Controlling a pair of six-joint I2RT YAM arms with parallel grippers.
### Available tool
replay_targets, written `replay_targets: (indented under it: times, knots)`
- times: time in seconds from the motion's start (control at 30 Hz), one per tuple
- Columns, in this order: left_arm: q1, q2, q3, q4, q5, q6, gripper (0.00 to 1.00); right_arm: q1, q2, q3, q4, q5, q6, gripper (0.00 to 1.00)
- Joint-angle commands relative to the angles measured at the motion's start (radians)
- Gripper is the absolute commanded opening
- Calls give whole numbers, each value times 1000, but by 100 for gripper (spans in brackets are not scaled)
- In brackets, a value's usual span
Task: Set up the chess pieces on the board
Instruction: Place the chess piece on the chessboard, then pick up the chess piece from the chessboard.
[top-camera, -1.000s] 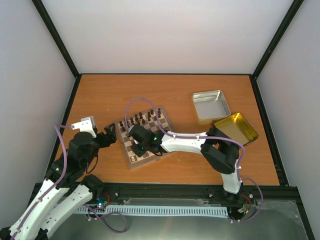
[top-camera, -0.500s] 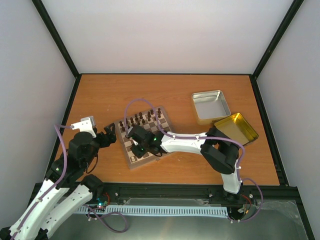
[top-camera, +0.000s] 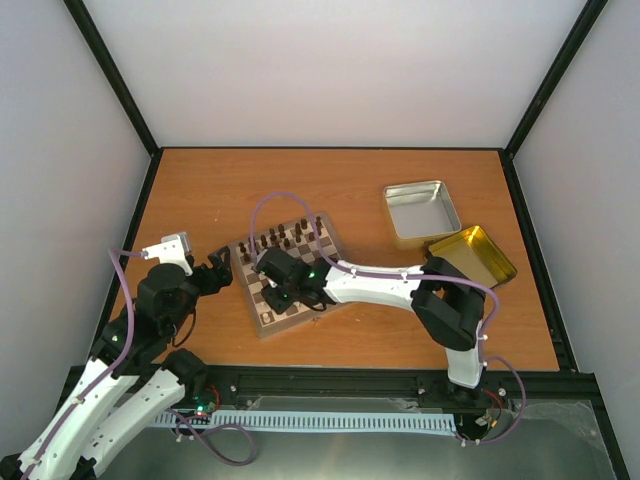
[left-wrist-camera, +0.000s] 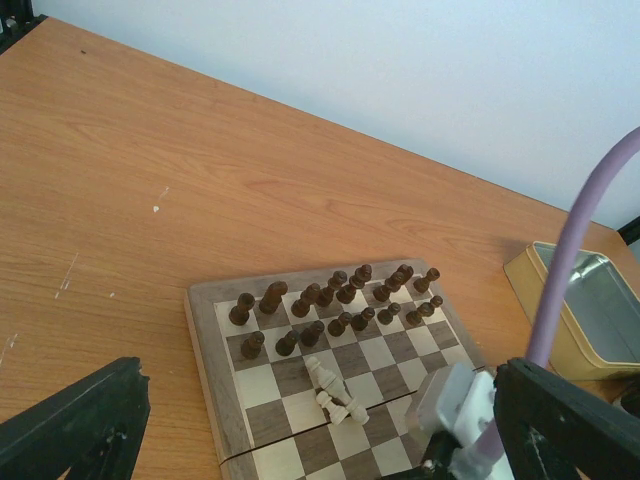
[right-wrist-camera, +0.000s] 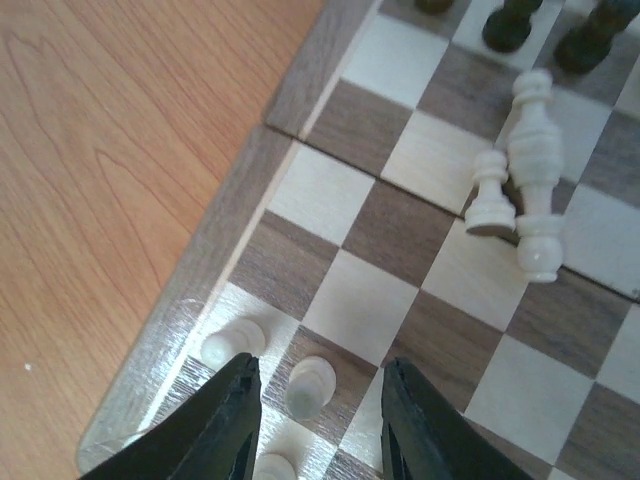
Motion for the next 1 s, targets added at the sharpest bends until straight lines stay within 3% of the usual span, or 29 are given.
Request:
replay_targets:
  times: [0.0,0.23,0.53,0.97]
  knots:
    - [4,-3,24,11,-13,23,95,11,-51,58,-21,33,22,35]
    - [4,-9,28,5,-21,19,95,-18,25,203,-112,108,80,36]
    - [4,-90,33,-23,-98,-22,94,-95,220,398,-226,104,125,29]
    - [4,-87,34,-21,-95,-19,94,-112,198,314,-212,107,125,20]
